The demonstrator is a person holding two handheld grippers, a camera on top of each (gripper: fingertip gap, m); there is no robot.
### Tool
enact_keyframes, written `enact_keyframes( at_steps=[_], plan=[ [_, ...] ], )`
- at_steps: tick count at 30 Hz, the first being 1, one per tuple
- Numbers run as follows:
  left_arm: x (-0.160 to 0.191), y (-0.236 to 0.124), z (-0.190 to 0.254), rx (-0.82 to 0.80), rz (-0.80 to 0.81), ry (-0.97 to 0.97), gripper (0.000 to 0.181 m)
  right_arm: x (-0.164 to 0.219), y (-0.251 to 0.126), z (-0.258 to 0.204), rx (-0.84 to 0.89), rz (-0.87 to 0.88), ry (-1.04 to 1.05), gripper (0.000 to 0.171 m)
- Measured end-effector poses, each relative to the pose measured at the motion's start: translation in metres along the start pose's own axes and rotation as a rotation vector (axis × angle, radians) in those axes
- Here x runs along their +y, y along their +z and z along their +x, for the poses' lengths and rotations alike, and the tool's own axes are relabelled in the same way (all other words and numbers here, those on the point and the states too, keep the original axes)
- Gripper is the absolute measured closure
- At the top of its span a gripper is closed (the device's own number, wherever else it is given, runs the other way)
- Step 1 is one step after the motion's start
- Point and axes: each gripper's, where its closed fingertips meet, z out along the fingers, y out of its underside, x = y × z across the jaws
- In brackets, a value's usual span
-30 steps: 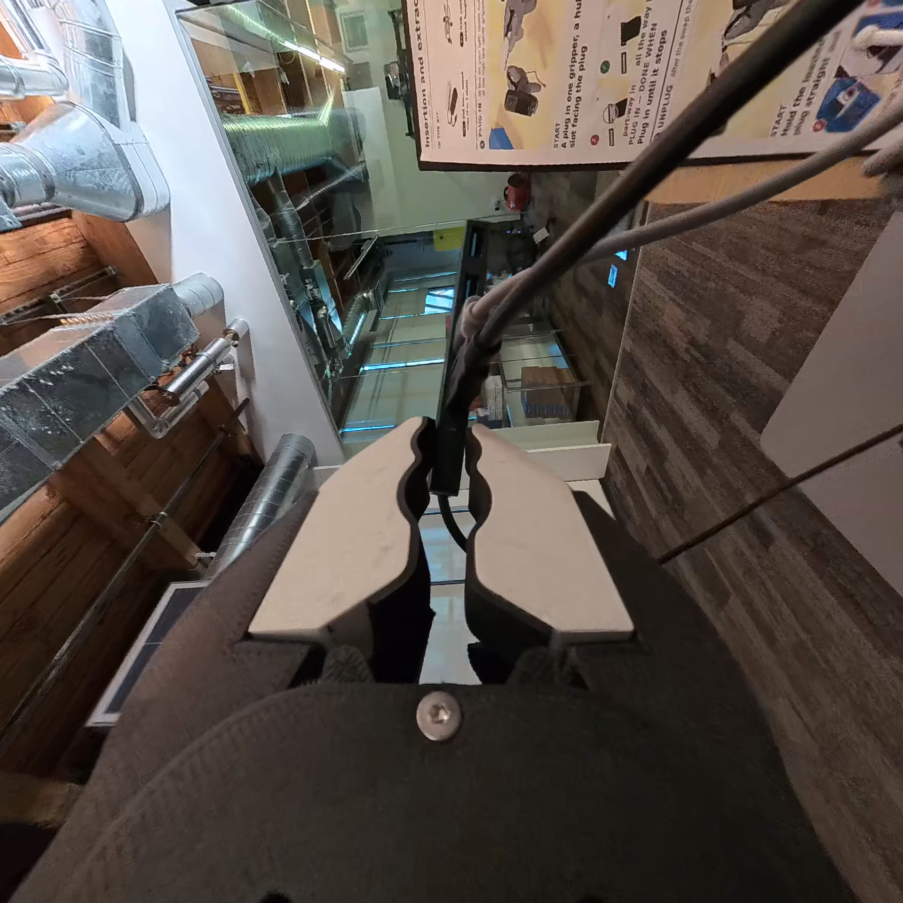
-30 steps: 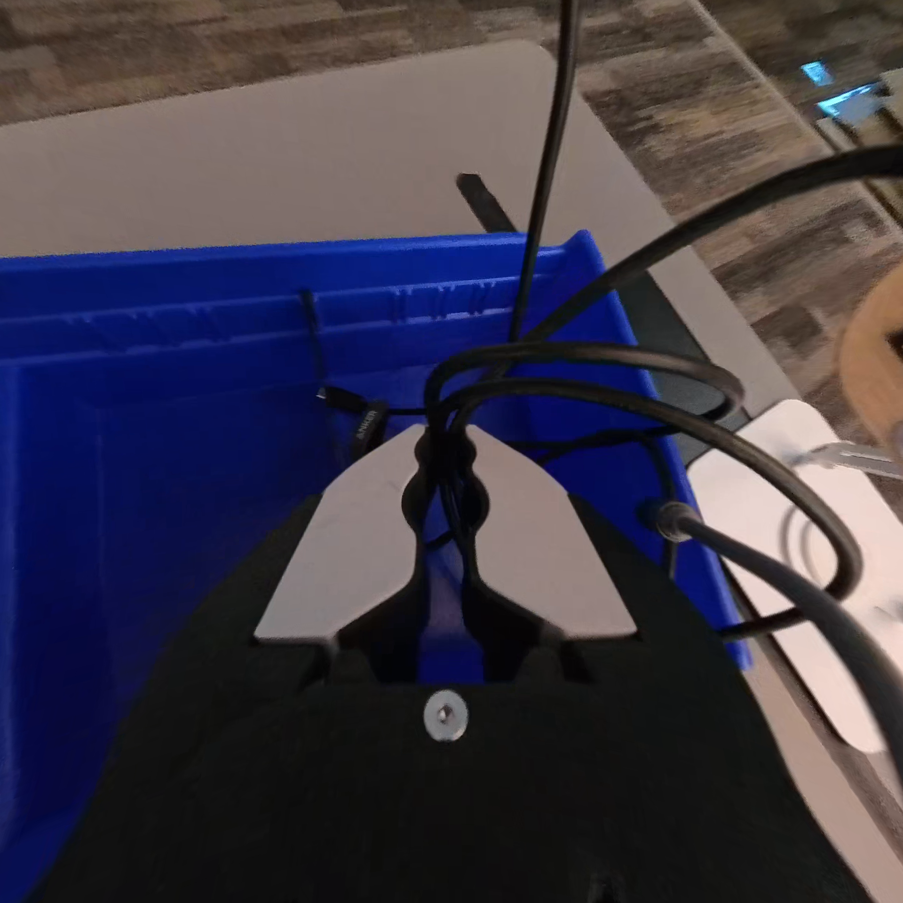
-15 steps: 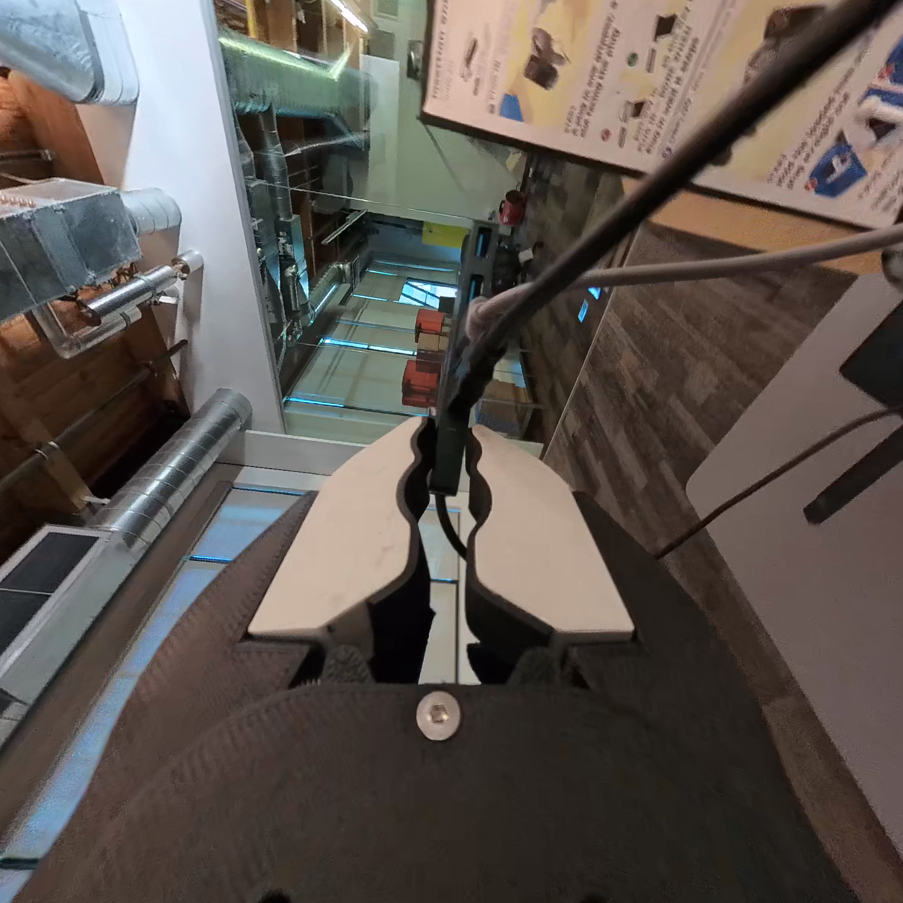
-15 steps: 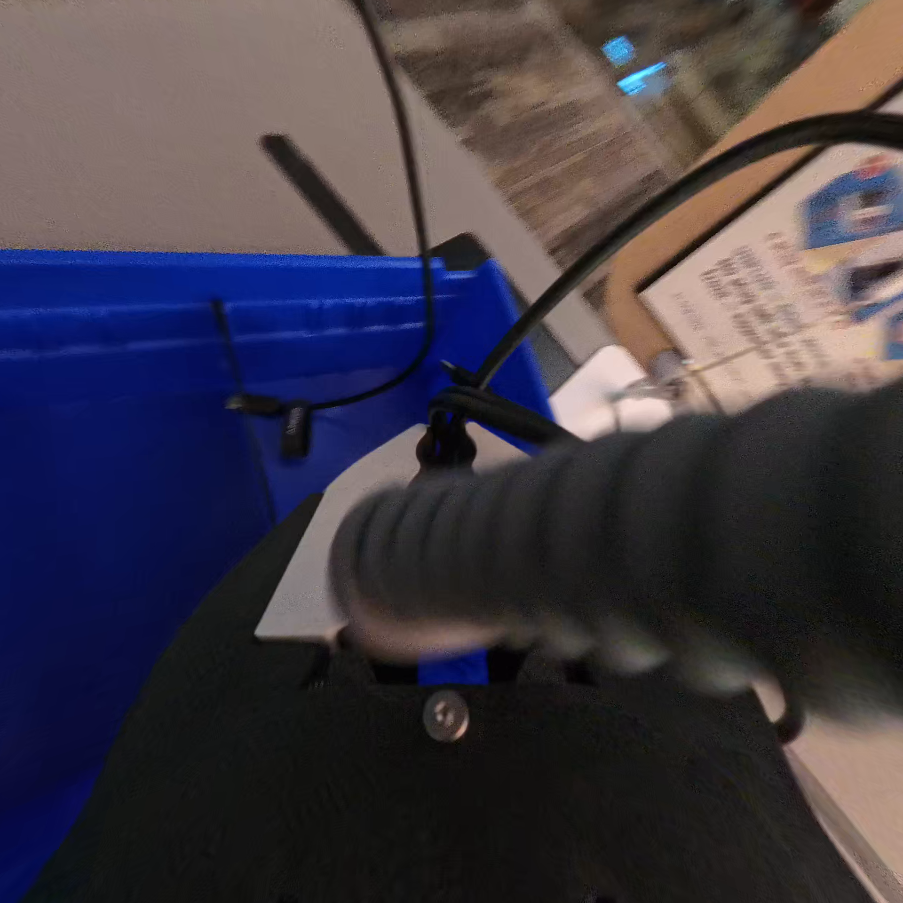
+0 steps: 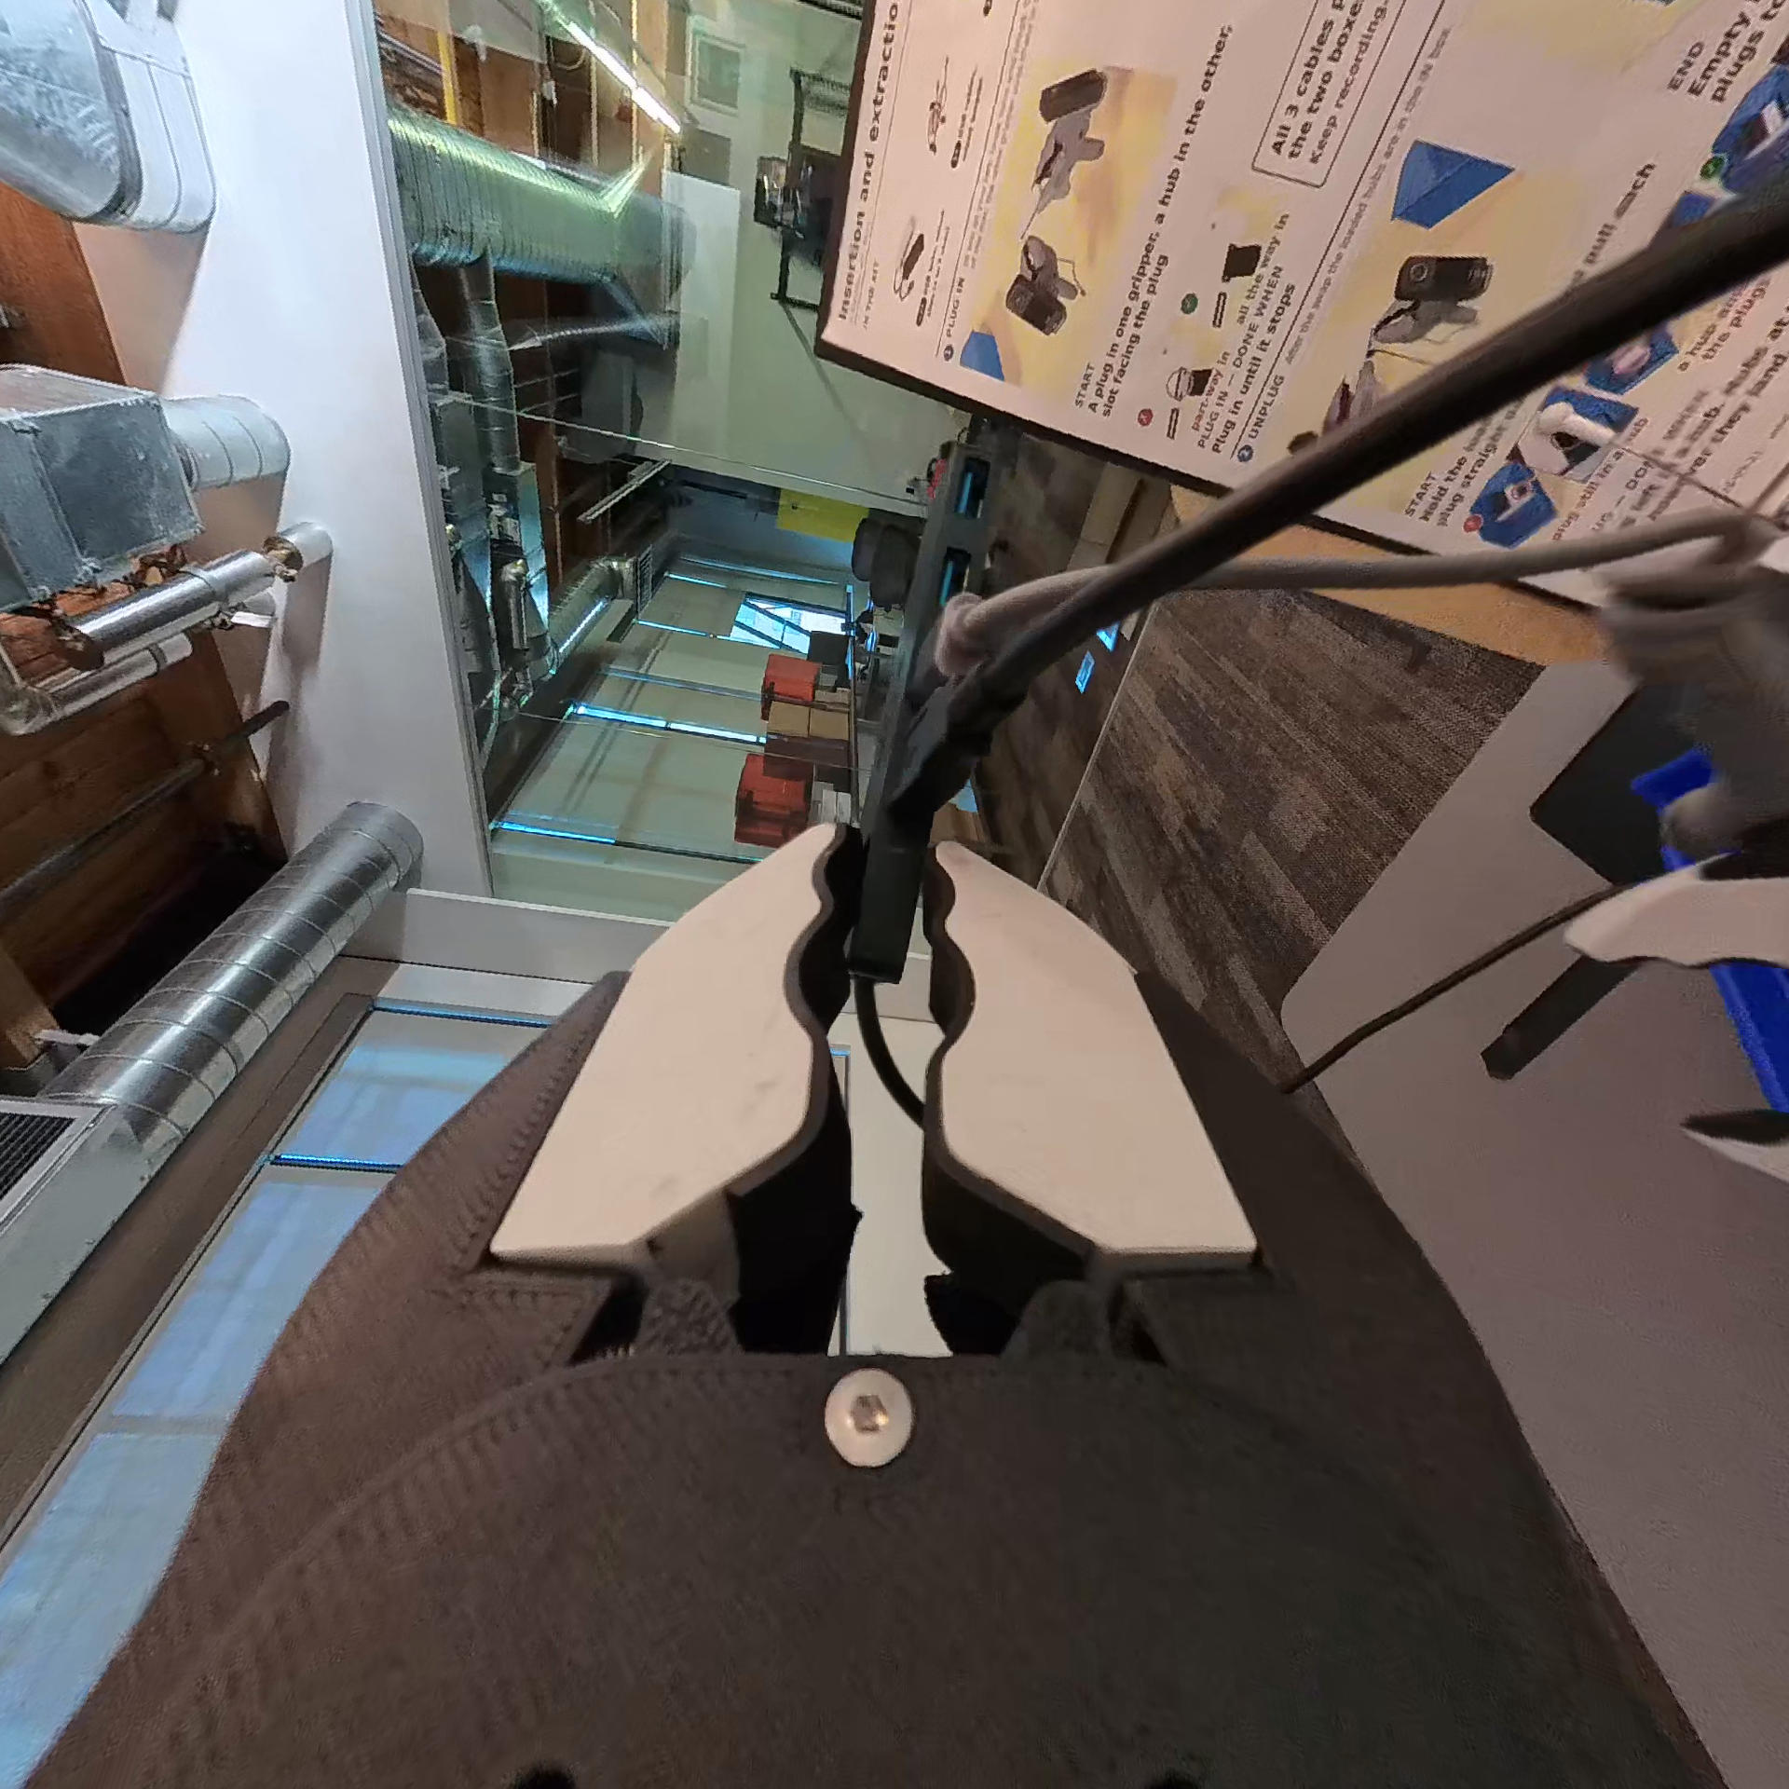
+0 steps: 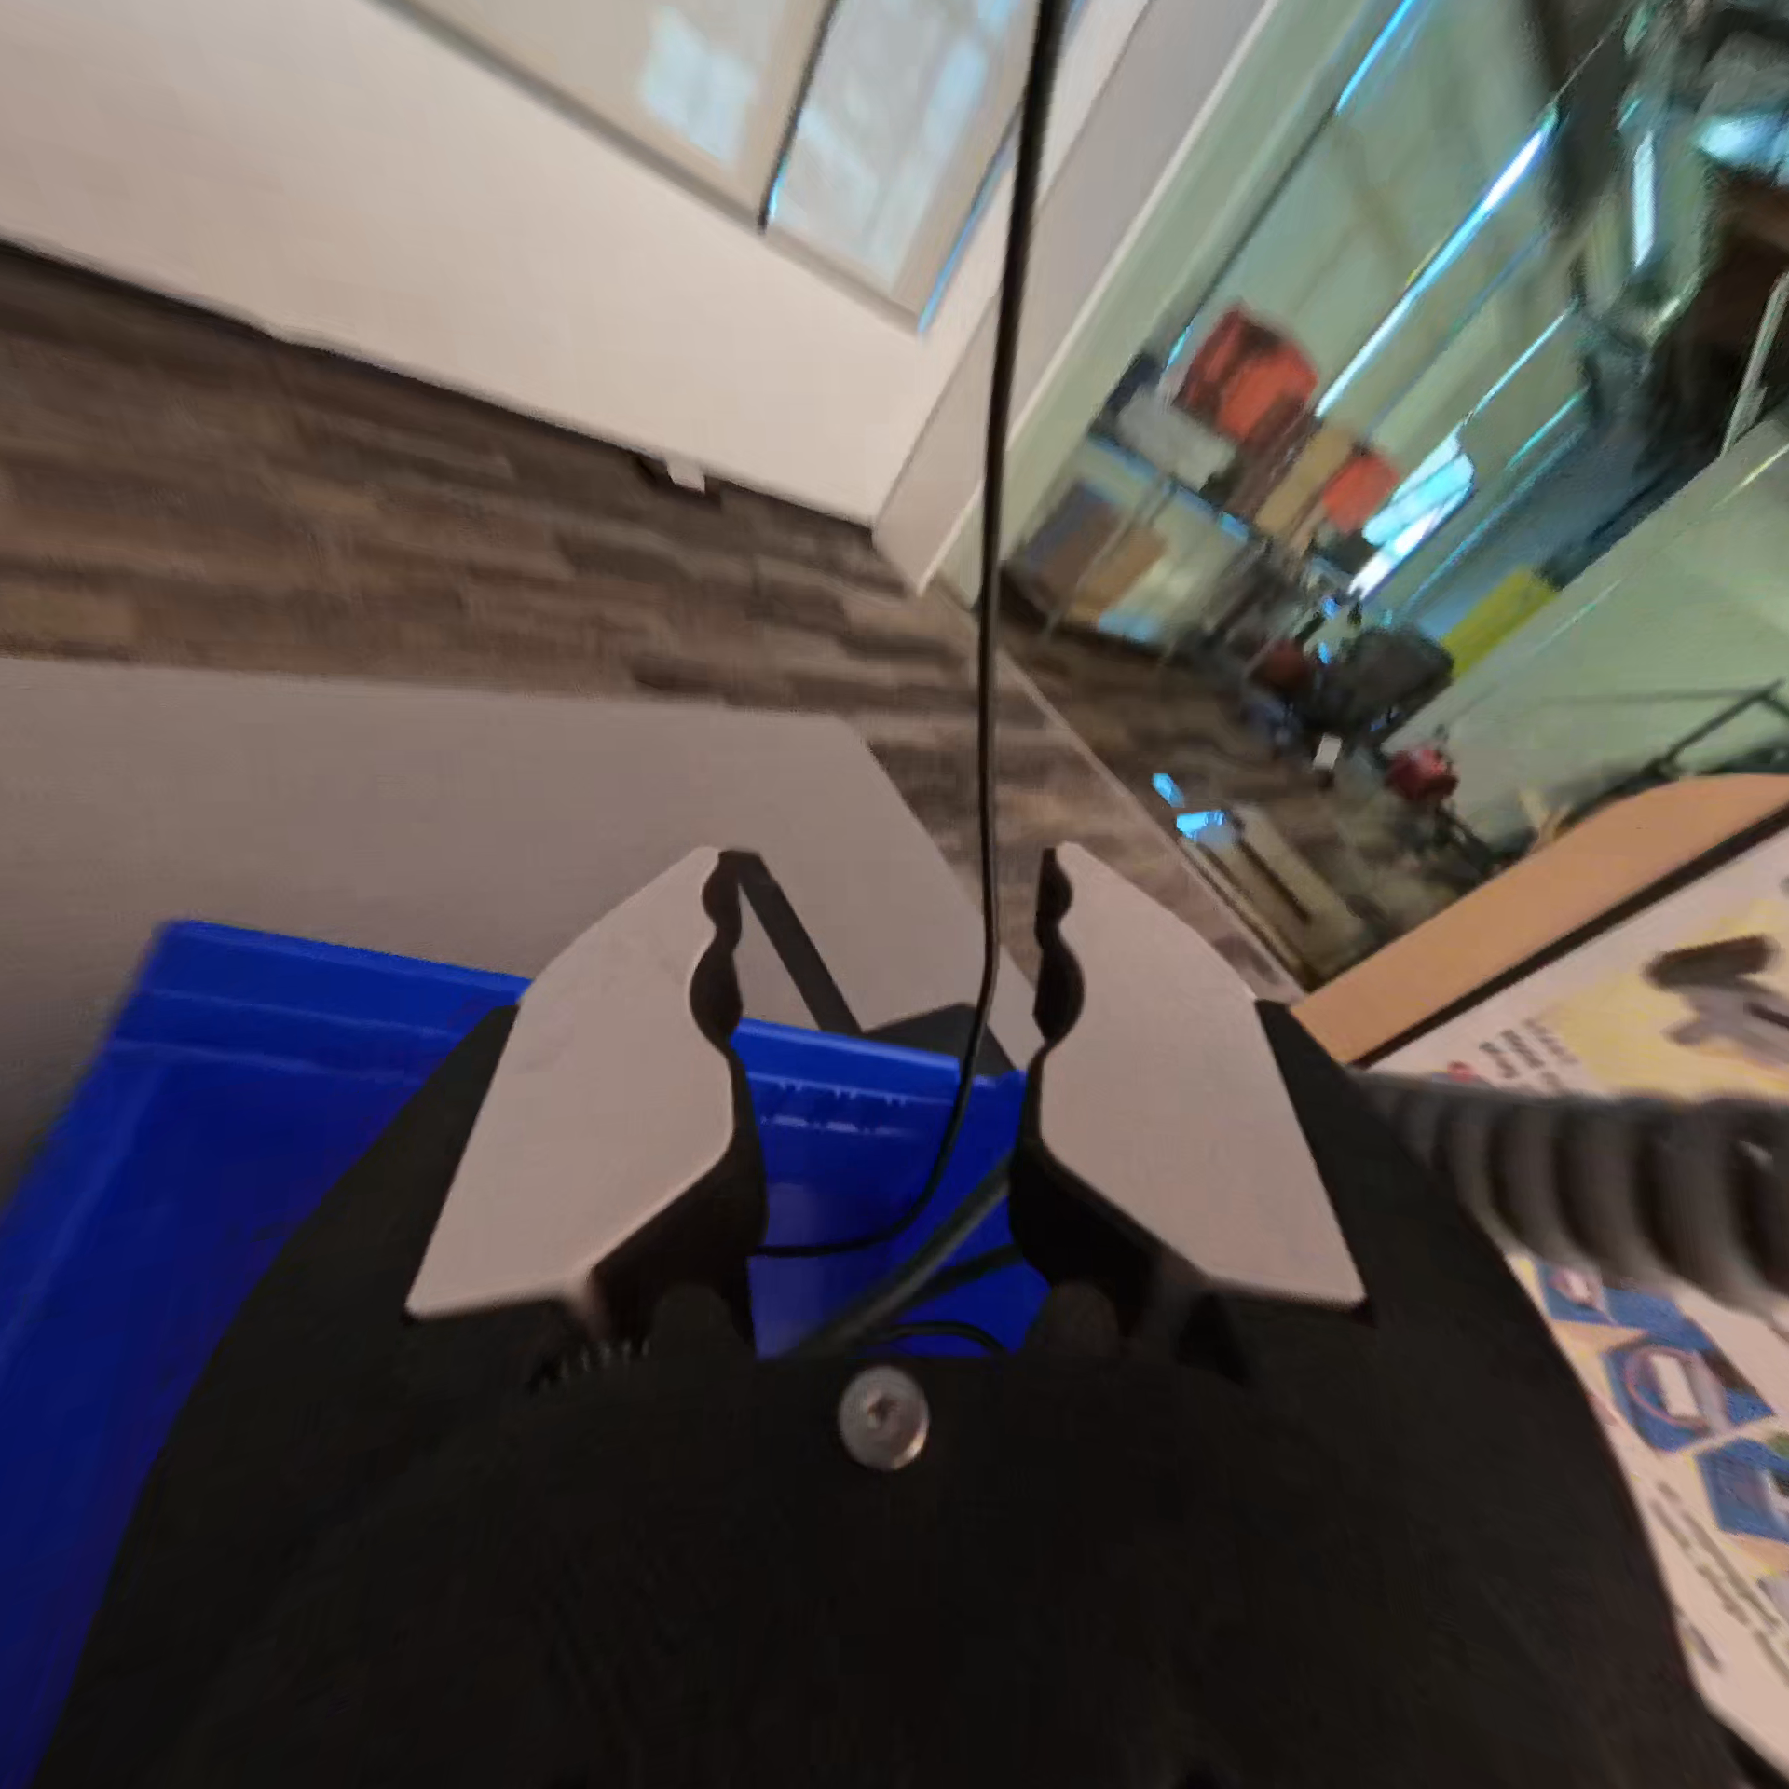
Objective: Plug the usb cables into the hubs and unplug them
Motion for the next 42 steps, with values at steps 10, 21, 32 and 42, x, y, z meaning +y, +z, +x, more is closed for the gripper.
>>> enact_keyframes(
  at_steps=[10, 21, 32, 42],
  plan=[
    [0.005, 0.004, 0.0, 0.029, -0.027, -0.002, 0.17, 0.065, 0.072, 0.029, 0.109, -0.346, -0.165, 0.164],
    [0.03, 0.014, 0.02, 0.052, -0.063, 0.001, 0.17, 0.075, 0.05, 0.089, 0.311, -0.601, -0.633, 0.166],
    [0.034, 0.023, 0.069, 0.141, -0.065, -0.041, 0.171, 0.13, 0.036, 0.1, 0.247, -0.883, -0.771, 0.166],
    [0.023, 0.03, 0.057, 0.101, -0.005, -0.139, 0.171, 0.135, -0.003, 0.125, 0.24, -1.057, -0.862, 0.166]
  ],
)
